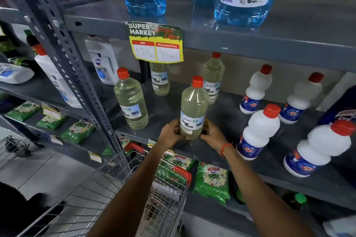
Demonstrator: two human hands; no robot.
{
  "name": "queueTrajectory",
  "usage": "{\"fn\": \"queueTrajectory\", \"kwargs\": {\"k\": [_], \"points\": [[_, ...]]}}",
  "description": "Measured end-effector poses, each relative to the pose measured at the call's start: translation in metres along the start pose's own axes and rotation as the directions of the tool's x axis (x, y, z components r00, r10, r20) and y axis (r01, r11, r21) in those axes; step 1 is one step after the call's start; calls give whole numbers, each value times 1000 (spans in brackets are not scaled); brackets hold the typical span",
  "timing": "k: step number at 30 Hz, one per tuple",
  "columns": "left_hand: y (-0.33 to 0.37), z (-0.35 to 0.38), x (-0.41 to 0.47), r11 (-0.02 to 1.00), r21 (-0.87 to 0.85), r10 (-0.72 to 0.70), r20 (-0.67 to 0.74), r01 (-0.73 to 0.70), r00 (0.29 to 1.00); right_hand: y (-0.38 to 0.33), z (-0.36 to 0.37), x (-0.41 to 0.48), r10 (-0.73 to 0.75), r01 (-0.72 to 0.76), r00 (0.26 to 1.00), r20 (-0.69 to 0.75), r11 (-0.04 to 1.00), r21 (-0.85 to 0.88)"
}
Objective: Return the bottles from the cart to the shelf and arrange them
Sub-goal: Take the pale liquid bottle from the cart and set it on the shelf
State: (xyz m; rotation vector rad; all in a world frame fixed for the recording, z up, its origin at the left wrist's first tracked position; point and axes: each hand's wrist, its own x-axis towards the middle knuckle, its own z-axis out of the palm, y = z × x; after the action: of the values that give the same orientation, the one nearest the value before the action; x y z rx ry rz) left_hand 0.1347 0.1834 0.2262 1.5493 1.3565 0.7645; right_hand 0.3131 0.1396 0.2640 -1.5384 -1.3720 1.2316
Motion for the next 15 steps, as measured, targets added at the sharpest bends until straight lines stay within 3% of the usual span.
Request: {"fn": "queueTrajectory", "kwargs": {"k": [11,15], "points": [[7,3,-19,997,-14,74,92,-73,993,27,4,-20,-41,38,997,-66,998,-48],[9,3,-19,994,30,101,62,-103,993,24,10,-21,-71,68,994,-77,996,-50]]}}
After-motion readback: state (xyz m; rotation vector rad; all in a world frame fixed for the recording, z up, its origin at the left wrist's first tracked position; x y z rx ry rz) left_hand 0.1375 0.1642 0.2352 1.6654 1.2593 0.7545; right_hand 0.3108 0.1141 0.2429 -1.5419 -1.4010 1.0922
